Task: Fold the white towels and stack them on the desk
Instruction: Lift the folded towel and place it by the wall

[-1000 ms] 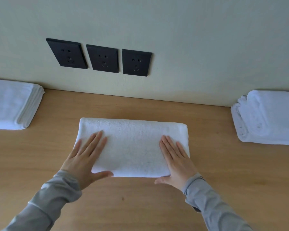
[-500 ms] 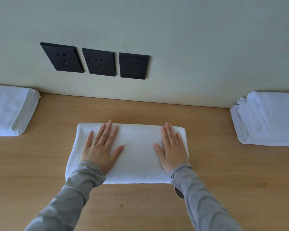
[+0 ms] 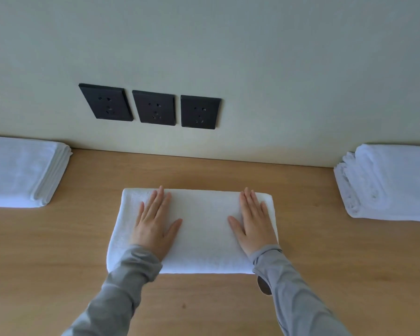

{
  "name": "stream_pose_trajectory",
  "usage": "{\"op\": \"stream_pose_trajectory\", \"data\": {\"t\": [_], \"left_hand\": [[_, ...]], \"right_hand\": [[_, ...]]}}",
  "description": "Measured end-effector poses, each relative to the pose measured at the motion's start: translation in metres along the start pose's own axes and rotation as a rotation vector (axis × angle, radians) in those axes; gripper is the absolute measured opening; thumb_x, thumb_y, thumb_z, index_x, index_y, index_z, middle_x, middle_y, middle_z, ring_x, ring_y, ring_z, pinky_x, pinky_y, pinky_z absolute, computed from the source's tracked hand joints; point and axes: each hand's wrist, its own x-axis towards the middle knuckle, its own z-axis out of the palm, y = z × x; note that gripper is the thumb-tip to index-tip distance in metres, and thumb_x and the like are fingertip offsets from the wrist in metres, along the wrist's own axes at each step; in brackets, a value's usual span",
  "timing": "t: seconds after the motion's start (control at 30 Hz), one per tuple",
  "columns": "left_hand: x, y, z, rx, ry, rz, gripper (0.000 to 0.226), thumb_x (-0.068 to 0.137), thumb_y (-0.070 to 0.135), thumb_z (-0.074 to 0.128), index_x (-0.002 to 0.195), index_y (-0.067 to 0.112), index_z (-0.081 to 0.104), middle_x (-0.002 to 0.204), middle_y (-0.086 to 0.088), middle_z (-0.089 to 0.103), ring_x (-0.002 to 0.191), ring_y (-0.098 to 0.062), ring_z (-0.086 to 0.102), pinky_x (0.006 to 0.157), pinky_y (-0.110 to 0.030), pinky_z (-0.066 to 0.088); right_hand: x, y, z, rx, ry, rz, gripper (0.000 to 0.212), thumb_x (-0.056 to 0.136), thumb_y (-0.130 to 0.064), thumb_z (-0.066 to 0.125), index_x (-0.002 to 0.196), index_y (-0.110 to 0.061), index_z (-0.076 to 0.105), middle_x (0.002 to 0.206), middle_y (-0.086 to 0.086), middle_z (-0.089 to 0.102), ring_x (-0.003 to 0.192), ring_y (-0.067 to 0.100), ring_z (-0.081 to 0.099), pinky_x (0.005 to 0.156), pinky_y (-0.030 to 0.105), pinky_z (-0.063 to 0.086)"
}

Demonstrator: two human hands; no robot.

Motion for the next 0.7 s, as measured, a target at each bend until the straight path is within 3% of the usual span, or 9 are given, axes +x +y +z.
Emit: {"op": "stream_pose_trajectory", "data": {"t": [0.07,0.1,0.2,0.27,0.37,0.47,0.5,0.6,0.7], "left_hand": [[-0.024,0.010,-0.008,-0.216,0.318,-0.093,0.056,0.086,0.011,0.064,0.138,0.001,0.043,0.148,-0.016,0.035,0.137,-0.028,0.032,0.110,-0.042,0.030],[-0.039,0.013,-0.008,-0.294,0.457,-0.180,0.054,0.082,0.005,0.068,0.132,-0.001,0.049,0.140,-0.018,0.044,0.128,-0.031,0.043,0.101,-0.043,0.038],[-0.079,0.012,-0.004,-0.642,0.649,-0.616,0.060,0.074,0.002,0.074,0.128,0.003,0.048,0.124,-0.012,0.042,0.100,-0.022,0.053,0.093,-0.033,0.044],[-0.095,0.003,0.001,-0.877,0.616,-0.972,0.068,0.070,0.004,0.079,0.128,-0.002,0.045,0.124,-0.023,0.048,0.091,-0.034,0.056,0.086,-0.021,0.045],[-0.098,-0.007,0.006,-1.338,0.356,-1.342,0.080,0.070,0.019,0.081,0.133,-0.006,0.040,0.115,-0.026,0.057,0.094,-0.036,0.058,0.085,-0.035,0.048],[-0.092,-0.009,0.007,-1.674,0.123,-1.348,0.084,0.075,0.034,0.074,0.140,0.000,0.034,0.143,-0.023,0.040,0.130,-0.033,0.042,0.108,-0.039,0.036],[-0.088,-0.011,0.006,-1.725,0.077,-1.303,0.083,0.072,0.037,0.074,0.139,0.003,0.037,0.142,-0.020,0.043,0.132,-0.031,0.041,0.110,-0.038,0.033],[-0.074,-0.021,0.004,-1.803,0.044,-1.214,0.065,0.062,0.038,0.078,0.113,0.005,0.055,0.110,-0.008,0.063,0.106,-0.023,0.058,0.104,-0.036,0.040],[-0.065,-0.024,0.008,-1.803,0.091,-1.289,0.061,0.070,0.037,0.077,0.116,0.008,0.050,0.096,-0.006,0.063,0.097,-0.025,0.060,0.103,-0.040,0.042]], "right_hand": [[-0.013,-0.009,-0.008,0.180,0.154,0.042,0.066,0.098,-0.032,0.043,0.149,-0.010,0.008,0.155,-0.004,-0.003,0.144,0.008,-0.007,0.117,0.025,-0.008],[-0.022,-0.013,-0.010,0.283,0.269,0.105,0.065,0.095,-0.024,0.052,0.147,-0.006,0.018,0.154,0.000,0.010,0.145,0.014,0.006,0.118,0.028,0.002],[-0.055,-0.021,-0.006,0.516,0.579,0.413,0.057,0.083,-0.009,0.068,0.134,0.003,0.044,0.136,0.018,0.047,0.127,0.033,0.042,0.106,0.041,0.033],[-0.075,-0.024,0.005,0.678,0.677,0.684,0.057,0.080,-0.009,0.071,0.129,0.005,0.046,0.126,0.024,0.050,0.118,0.040,0.047,0.099,0.049,0.040],[-0.092,-0.032,0.019,1.111,0.722,1.107,0.064,0.079,-0.008,0.073,0.131,0.009,0.041,0.130,0.026,0.049,0.120,0.038,0.050,0.094,0.044,0.043],[-0.094,-0.055,0.028,1.523,0.562,1.324,0.062,0.081,-0.021,0.071,0.131,0.003,0.045,0.135,0.019,0.050,0.110,0.025,0.054,0.102,0.041,0.041],[-0.092,-0.063,0.029,1.663,0.507,1.328,0.057,0.082,-0.025,0.070,0.128,0.001,0.049,0.133,0.016,0.052,0.104,0.023,0.055,0.105,0.039,0.039],[-0.080,-0.076,0.021,1.943,0.441,1.259,0.050,0.081,-0.035,0.069,0.118,-0.005,0.055,0.120,0.009,0.057,0.104,0.020,0.057,0.105,0.036,0.040],[-0.074,-0.074,0.012,2.038,0.456,1.248,0.046,0.076,-0.040,0.073,0.103,-0.006,0.059,0.114,0.009,0.060,0.090,0.020,0.059,0.094,0.037,0.048]]}}
